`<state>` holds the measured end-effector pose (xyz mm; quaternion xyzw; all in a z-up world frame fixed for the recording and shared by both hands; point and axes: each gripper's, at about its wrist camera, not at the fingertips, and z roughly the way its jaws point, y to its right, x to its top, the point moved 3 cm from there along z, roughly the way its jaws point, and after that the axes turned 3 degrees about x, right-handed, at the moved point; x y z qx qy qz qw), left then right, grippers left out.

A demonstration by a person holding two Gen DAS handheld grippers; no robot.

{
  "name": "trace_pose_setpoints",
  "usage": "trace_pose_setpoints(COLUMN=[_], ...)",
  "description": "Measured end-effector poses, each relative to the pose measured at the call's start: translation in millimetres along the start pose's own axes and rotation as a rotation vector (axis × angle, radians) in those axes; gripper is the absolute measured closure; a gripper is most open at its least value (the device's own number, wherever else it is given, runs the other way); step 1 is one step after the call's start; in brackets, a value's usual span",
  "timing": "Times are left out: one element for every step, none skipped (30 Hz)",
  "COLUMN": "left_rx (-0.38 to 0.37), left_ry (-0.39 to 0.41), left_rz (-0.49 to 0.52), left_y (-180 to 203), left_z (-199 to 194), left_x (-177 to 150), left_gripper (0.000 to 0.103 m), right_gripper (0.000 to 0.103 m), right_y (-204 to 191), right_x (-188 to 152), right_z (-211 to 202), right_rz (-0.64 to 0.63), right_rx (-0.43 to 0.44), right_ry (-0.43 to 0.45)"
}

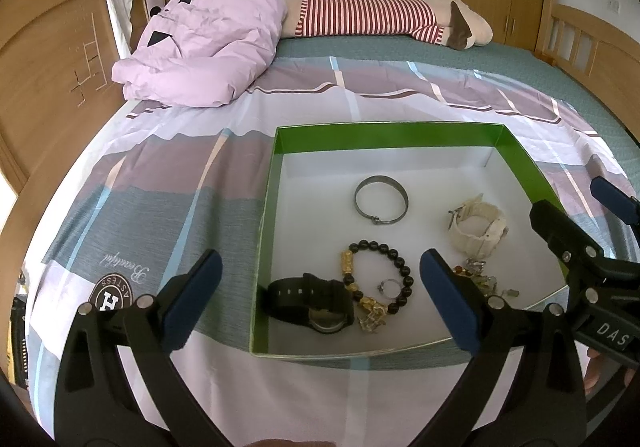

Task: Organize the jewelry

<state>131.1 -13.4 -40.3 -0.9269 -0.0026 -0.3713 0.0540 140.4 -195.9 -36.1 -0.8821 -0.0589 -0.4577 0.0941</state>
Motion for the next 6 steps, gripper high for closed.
trace_pose_setpoints(left_rx=[-0.001,-0.003,-0.005,-0.006,-0.010,-0.018], left_ry=[-0.001,-0.002,-0.003,-0.001,-0.001,0.000], left_rz=[-0.001,-0.002,-0.003,-0.003,-0.001,0.003], left_y=[0.2,-0.1,-0.2,-0.1,0.3,1.2], left_z=[0.2,0.4,0.5,0.4,0.2,-0.5], left_x=[0.7,0.2,-0.2,-0.4,0.0,0.3], left_gripper=[0.003,0.003,0.003,0.003,0.003,0.003], right_gripper=[0.001,0.001,0.001,0.001,0.001,0.001], right_y=[0.1,0.0,0.0,0.5,0.1,0.0], right_x=[0.0,0.1,0.2,0.0,0.3,0.4], right_z=[-0.1,0.0,0.1,0.2,0.2,0.2], right_rz=[0.001,0.001,0.000,0.000,0.000,-0.001], right_rx=[-0.001,0.000,0.001,0.002,0.002,0.001], right_ry=[0.000,0.000,0.000,0.001,0.000,0.000])
